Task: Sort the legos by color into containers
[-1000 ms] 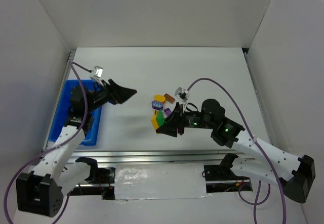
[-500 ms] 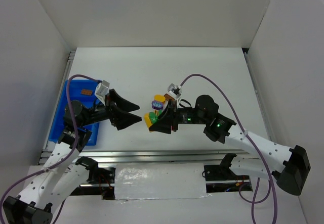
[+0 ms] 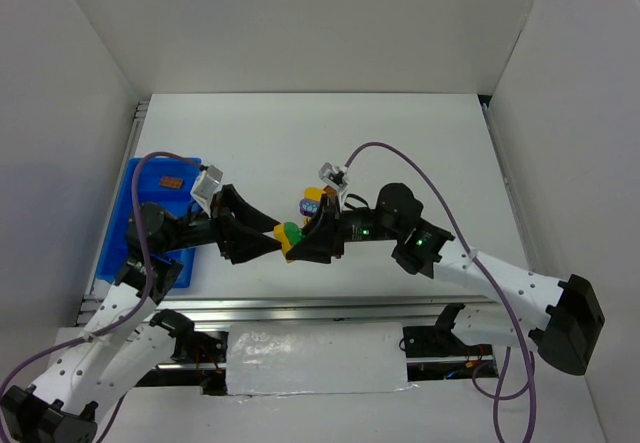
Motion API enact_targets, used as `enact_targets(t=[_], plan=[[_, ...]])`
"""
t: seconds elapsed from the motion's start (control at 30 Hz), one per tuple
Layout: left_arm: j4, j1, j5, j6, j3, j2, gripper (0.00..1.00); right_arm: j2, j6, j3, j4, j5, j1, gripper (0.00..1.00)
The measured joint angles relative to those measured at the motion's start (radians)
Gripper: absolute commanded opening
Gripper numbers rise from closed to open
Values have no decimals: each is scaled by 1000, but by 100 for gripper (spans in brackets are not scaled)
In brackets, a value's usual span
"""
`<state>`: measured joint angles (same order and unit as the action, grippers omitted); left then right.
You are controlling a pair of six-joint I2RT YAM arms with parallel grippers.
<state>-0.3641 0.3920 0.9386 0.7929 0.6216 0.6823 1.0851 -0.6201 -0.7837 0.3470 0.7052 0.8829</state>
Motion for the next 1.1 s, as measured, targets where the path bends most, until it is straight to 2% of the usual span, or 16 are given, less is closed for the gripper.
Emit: enact_targets(t=[0.07, 0.17, 0.27, 0.33, 0.4, 0.5, 0.6, 0.67, 0.77, 0.87, 0.9, 0.93, 0.97, 1.0, 1.1], plan=[[2, 7, 2, 0, 0, -2, 70, 14, -1, -2, 10, 8, 0, 0], [6, 13, 2, 0, 3, -6, 61, 29, -2, -3, 16, 14, 1, 0], [4, 13, 0, 4, 5, -6, 57, 34, -2, -10, 28, 21, 1, 0], [5, 15, -3, 4, 11, -6, 42, 34, -2, -13, 35, 29, 2, 0], [7, 17, -6, 21, 17, -6, 37, 34, 8, -16, 43, 31, 3, 0], [19, 20, -11, 22, 29, -7, 38, 34, 11, -17, 56, 33, 5, 0], [28, 24, -16, 21, 37, -7, 48, 34, 12, -21, 56, 35, 7, 0], [29, 25, -17, 18, 42, -6, 50, 34, 15, -26, 52, 32, 12, 0], [33, 27, -17, 17, 48, -5, 37, 34, 22, -30, 50, 25, 17, 0], [36, 30, -18, 16, 48, 0, 4, 34, 34, -30, 44, 20, 18, 1], [37, 30, -18, 14, 48, 3, 0, 34, 35, -30, 41, 19, 18, 13], [39, 31, -18, 13, 49, 3, 0, 34, 37, -30, 39, 19, 18, 59], [48, 31, -18, 6, 53, 5, 0, 34, 36, -30, 35, 16, 18, 89], [51, 36, -17, -2, 56, 8, 0, 34, 33, -30, 34, 3, 20, 99], [83, 56, -15, -22, 72, 14, 0, 29, 47, -28, 27, -18, 23, 100]])
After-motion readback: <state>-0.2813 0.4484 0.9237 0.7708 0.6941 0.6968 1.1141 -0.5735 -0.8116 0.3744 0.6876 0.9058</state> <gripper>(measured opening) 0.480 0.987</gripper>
